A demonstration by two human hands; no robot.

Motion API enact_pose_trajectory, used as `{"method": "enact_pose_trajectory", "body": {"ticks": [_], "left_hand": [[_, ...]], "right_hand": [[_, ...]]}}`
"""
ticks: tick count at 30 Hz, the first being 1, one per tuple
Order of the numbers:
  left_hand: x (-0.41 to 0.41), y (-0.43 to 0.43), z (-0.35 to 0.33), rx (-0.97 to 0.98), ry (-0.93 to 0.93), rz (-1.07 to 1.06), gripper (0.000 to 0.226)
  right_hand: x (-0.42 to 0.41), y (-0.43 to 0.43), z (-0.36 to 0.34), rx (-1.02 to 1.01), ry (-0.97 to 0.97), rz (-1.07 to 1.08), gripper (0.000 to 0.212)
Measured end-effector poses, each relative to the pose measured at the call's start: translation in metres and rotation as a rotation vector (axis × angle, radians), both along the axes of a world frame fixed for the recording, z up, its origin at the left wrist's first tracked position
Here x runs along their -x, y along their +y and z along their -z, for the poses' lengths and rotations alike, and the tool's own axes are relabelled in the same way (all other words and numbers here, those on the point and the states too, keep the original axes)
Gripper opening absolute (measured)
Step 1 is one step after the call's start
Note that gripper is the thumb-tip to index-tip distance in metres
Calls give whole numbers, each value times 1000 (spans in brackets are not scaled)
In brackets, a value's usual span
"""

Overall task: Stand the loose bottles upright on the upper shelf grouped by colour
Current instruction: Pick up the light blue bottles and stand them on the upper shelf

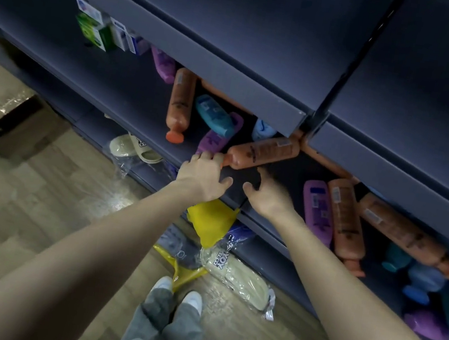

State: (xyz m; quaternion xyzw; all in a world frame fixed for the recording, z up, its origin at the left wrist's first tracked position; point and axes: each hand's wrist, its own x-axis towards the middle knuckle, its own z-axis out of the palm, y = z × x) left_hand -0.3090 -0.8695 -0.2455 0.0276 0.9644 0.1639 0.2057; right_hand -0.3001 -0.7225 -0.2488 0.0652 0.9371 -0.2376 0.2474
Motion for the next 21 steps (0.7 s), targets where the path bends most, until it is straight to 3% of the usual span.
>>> {"method": "enact_pose_trajectory", "body": {"ticks": [5, 13, 21], "left_hand": [[5, 10, 26, 25, -27, -2, 67], [21, 25, 59, -20, 12, -25, 61], [33, 25, 86, 65, 89, -5, 67]], "right_hand": [[7, 6, 25, -15, -12, -5, 53], [17, 12, 60, -17, 6, -17, 56], [26, 10, 87, -8, 55, 17, 54]]}}
